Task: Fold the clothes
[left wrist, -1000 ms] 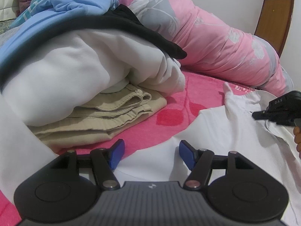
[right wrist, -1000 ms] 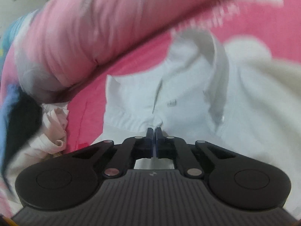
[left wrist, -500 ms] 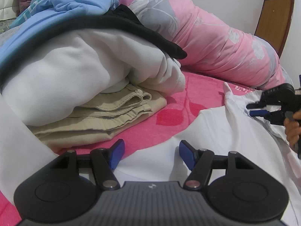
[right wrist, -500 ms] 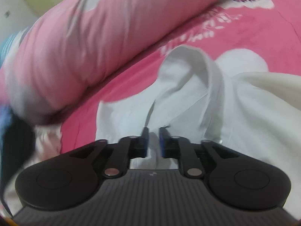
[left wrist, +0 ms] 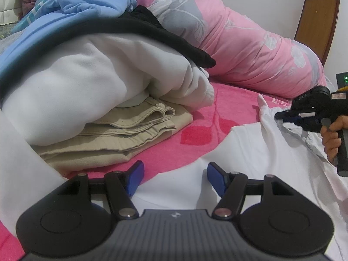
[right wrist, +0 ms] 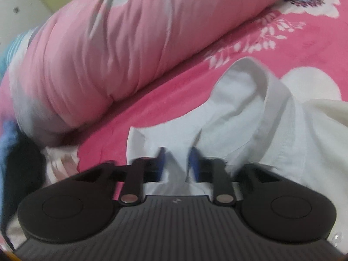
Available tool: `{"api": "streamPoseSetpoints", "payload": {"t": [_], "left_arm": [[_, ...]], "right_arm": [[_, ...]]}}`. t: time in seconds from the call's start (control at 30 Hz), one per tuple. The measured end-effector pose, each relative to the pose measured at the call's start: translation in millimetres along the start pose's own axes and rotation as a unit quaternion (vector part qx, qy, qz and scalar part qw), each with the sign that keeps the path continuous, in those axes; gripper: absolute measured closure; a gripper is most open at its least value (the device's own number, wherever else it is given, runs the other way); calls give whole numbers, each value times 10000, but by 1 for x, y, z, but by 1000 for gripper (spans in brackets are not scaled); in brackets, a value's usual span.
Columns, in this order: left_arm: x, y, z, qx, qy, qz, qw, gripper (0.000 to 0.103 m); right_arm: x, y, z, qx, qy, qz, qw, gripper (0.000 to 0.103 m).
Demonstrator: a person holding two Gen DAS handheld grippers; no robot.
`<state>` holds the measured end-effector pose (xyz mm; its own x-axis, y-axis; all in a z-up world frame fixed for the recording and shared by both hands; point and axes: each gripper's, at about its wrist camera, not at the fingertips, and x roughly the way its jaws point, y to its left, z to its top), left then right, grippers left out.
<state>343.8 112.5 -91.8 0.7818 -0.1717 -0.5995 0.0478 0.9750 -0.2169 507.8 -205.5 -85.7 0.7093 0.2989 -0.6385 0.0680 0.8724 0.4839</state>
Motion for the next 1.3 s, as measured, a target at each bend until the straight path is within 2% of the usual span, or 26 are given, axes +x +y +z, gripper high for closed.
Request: {"api": "streamPoseSetpoints", "payload": {"t": [0.07, 0.17, 0.27, 0.37, 0.6, 0.67, 0.73, 0.97, 1.07, 1.13, 1.2, 1.3], "left_arm": [[0, 1, 0, -12, 1, -10, 10000, 37], [0, 0, 0, -14, 2, -13, 10000, 37], [0, 0, 0, -12, 1, -15, 10000, 37], [1, 1, 0, -18, 0, -18, 10000, 37], [0, 1, 0, -19, 0, -21, 10000, 37], [0, 2, 0, -20, 0, -22, 10000, 37], [0, 2, 0, -19, 0, -22, 10000, 37], [0, 2, 0, -19, 1, -22, 10000, 37], [0, 1, 0, -21, 5, -24, 10000, 37], [-1, 2, 0, -22, 6, -25, 10000, 37], [0, 2, 0, -22, 4, -28, 10000, 37], [0, 2, 0, -29, 7, -40, 10000, 36]], "right_arm": [[-12, 10, -3, -357, -331, -15, 9988, 102], [-43, 24, -8, -903, -1041, -201, 9903, 102], [-56, 22, -14, -1172, -1282, -520, 9834, 102], [-48, 10, -16, -1071, -1138, -765, 9847, 102], [-4, 5, -21, -1054, -478, -1330, 9843, 98], [-7, 7, -21, -1136, -569, -1467, 9810, 93], [-14, 8, -20, -1168, -724, -1617, 9772, 78], [-3, 26, -24, -1122, -426, -1102, 9866, 75], [2, 34, -26, -1100, -290, -870, 9897, 78], [6, 39, -27, -1084, -199, -715, 9913, 85], [9, 44, -28, -1069, -108, -560, 9926, 85], [21, 33, -22, -764, -62, -457, 9960, 88]]}}
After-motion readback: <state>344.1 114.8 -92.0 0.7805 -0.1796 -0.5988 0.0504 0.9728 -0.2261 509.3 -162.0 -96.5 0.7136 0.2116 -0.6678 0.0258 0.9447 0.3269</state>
